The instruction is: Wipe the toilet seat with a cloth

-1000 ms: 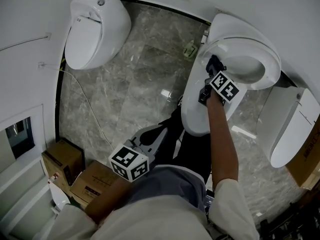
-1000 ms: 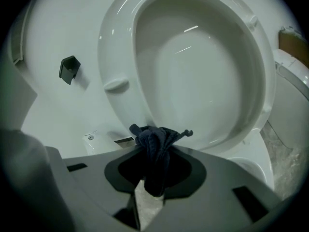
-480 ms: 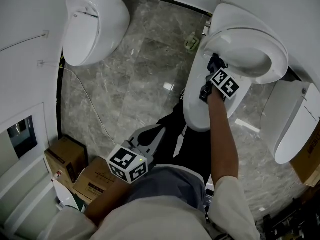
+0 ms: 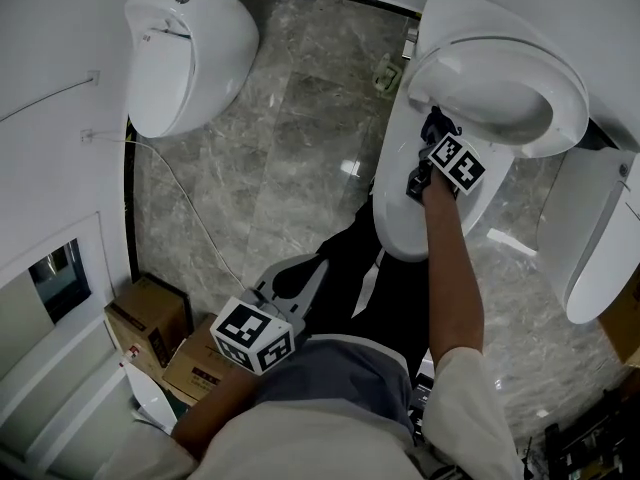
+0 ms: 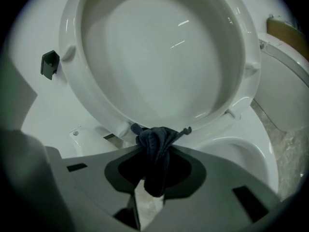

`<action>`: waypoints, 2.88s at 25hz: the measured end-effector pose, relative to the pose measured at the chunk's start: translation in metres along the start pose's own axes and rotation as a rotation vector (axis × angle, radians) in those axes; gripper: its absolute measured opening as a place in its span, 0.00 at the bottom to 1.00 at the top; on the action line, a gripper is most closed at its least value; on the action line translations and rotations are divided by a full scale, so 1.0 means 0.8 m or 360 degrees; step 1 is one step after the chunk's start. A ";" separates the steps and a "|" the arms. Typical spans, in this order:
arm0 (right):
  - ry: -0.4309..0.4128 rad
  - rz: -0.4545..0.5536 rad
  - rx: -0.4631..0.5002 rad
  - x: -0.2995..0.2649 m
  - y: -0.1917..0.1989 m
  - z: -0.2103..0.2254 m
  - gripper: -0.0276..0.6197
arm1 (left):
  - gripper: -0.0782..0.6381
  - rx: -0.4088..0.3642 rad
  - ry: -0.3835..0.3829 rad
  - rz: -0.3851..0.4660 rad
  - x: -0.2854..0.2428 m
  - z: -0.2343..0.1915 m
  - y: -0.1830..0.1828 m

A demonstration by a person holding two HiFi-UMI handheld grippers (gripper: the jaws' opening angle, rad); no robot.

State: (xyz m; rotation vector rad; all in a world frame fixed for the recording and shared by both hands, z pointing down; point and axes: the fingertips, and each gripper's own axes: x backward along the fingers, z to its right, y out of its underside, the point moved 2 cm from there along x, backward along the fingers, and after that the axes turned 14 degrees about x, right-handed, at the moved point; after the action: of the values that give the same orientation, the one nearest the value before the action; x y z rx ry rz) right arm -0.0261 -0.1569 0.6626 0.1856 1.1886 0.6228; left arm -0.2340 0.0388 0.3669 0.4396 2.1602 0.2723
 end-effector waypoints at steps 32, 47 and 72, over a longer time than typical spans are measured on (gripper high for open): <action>0.0095 0.0047 -0.0211 0.029 0.013 0.160 0.17 | 0.12 -0.0393 0.0014 -0.0230 -0.054 0.088 0.051; 0.0203 0.0152 -0.0099 0.109 -0.046 0.203 0.17 | 0.12 -0.0446 0.0128 -0.0177 -0.055 0.123 0.025; 0.0229 0.0270 0.0133 0.229 -0.172 0.140 0.17 | 0.12 -0.0365 0.0228 0.0064 -0.006 0.090 -0.052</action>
State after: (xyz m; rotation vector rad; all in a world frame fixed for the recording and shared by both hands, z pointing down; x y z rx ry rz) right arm 0.1665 -0.1492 0.4951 0.3192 1.3480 0.7452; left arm -0.1816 0.0012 0.3135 0.3408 2.2274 0.5829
